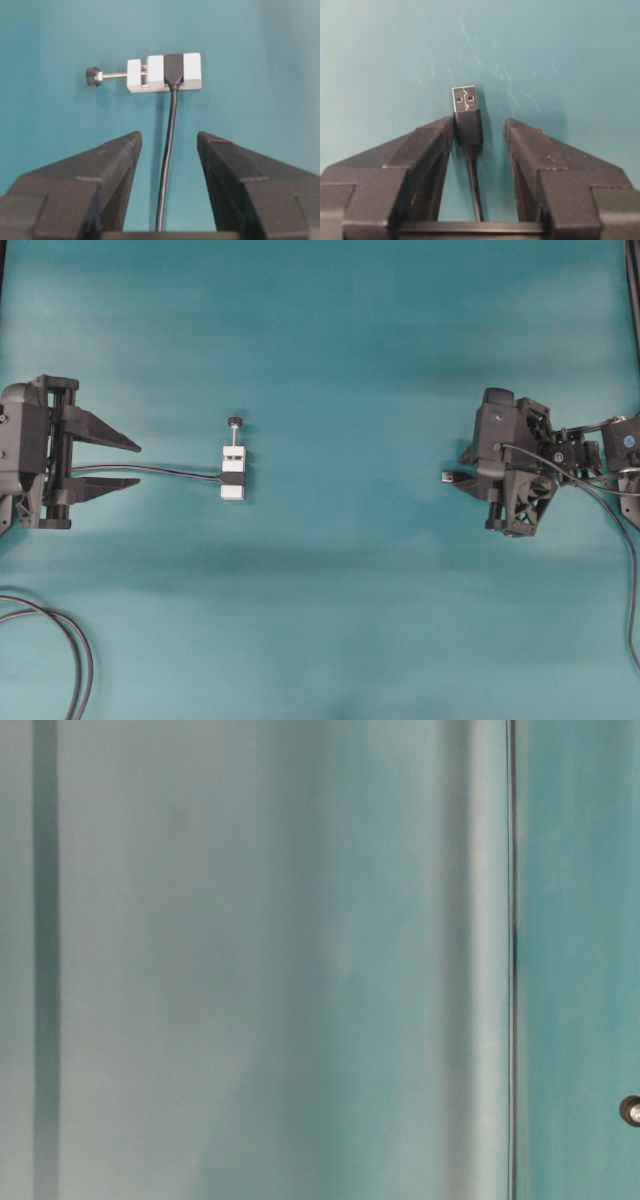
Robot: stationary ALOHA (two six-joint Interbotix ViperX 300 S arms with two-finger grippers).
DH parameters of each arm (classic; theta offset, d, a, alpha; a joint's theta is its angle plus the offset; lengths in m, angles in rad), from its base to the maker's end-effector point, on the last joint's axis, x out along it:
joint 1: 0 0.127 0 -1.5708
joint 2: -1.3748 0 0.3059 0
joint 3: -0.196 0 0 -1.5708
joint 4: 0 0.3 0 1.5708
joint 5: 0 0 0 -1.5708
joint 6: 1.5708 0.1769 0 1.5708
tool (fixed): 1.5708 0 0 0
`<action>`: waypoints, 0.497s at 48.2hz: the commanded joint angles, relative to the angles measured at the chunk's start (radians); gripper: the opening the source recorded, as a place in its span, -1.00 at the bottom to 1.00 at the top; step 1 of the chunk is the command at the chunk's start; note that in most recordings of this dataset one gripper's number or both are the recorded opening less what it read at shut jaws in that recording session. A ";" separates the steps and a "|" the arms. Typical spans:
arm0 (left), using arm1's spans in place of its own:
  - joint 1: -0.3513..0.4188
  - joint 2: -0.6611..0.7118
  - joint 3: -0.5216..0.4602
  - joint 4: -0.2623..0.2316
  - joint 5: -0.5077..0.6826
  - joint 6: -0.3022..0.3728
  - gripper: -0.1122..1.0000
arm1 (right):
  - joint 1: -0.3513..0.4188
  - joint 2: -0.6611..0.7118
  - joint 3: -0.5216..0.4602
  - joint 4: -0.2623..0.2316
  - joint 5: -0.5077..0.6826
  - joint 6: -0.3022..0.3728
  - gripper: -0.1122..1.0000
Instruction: Insert the USB cable into the female connector supported by the left arm.
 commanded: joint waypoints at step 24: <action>0.000 0.002 -0.006 0.002 -0.005 0.003 0.20 | 0.141 0.038 -0.020 -0.003 0.000 0.170 -0.07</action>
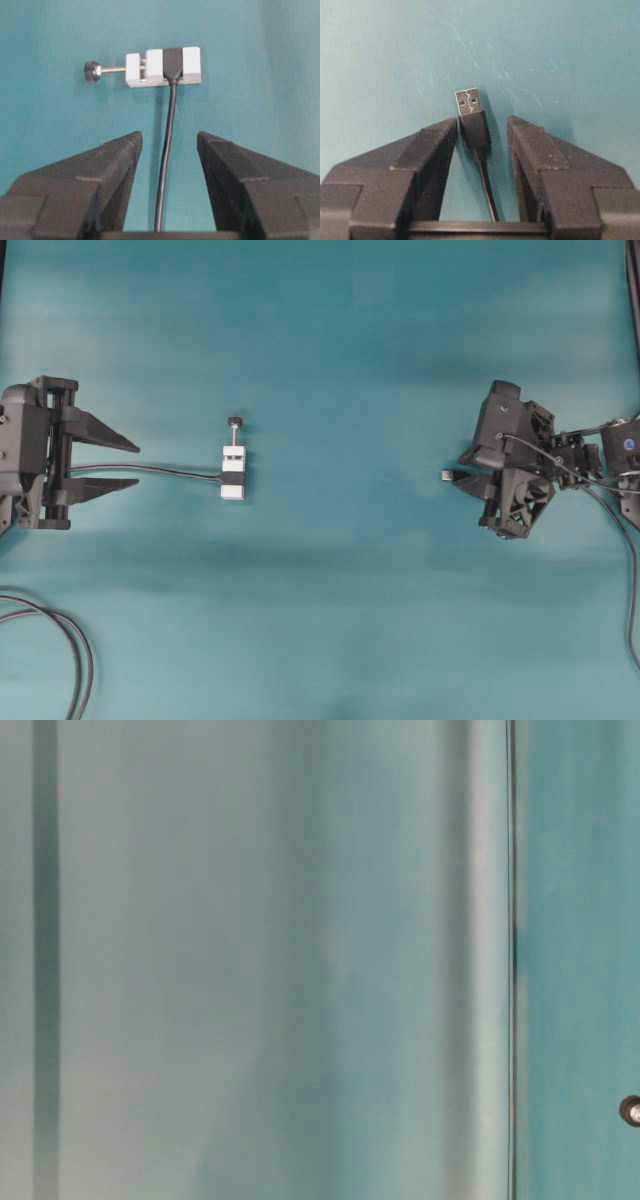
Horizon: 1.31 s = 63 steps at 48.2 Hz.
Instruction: Insert the USB cable into the female connector supported by the left arm.
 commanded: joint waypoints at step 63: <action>0.000 0.015 0.006 0.002 -0.069 0.006 0.20 | -0.020 -0.144 -0.103 -0.003 0.158 -0.075 -0.76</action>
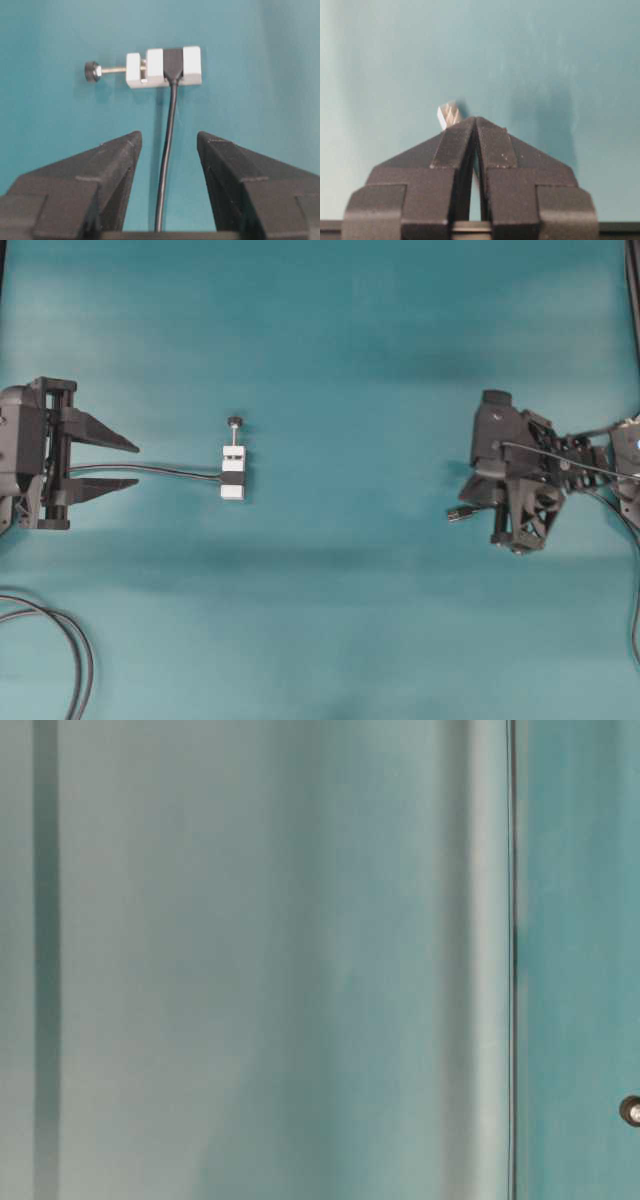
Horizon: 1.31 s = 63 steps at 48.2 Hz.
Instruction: Insert the USB cable into the female connector supported by the left arm.
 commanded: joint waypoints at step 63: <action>0.006 0.054 0.000 0.000 -0.057 0.008 0.20 | 0.075 -0.012 0.051 -0.002 -0.003 -0.029 0.11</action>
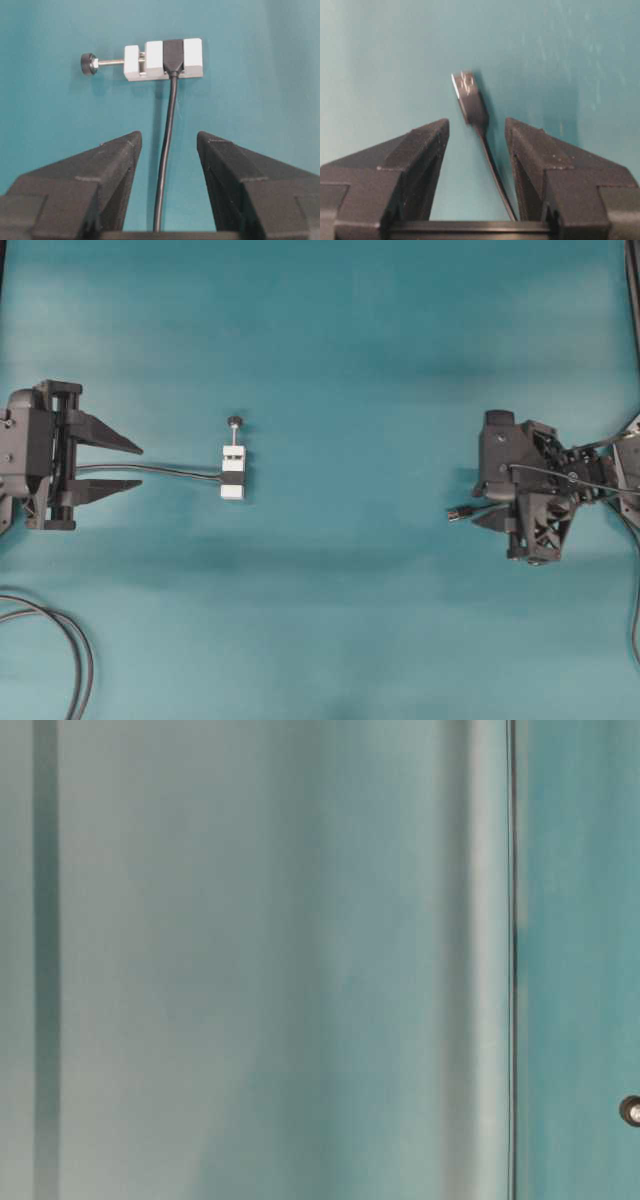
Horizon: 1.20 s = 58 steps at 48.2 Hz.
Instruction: Insert the USB cable into the female connector supported by the left arm.
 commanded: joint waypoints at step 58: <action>0.003 0.002 -0.009 0.000 -0.005 0.006 0.20 | 0.031 0.104 -0.046 -0.002 -0.011 -0.129 -0.25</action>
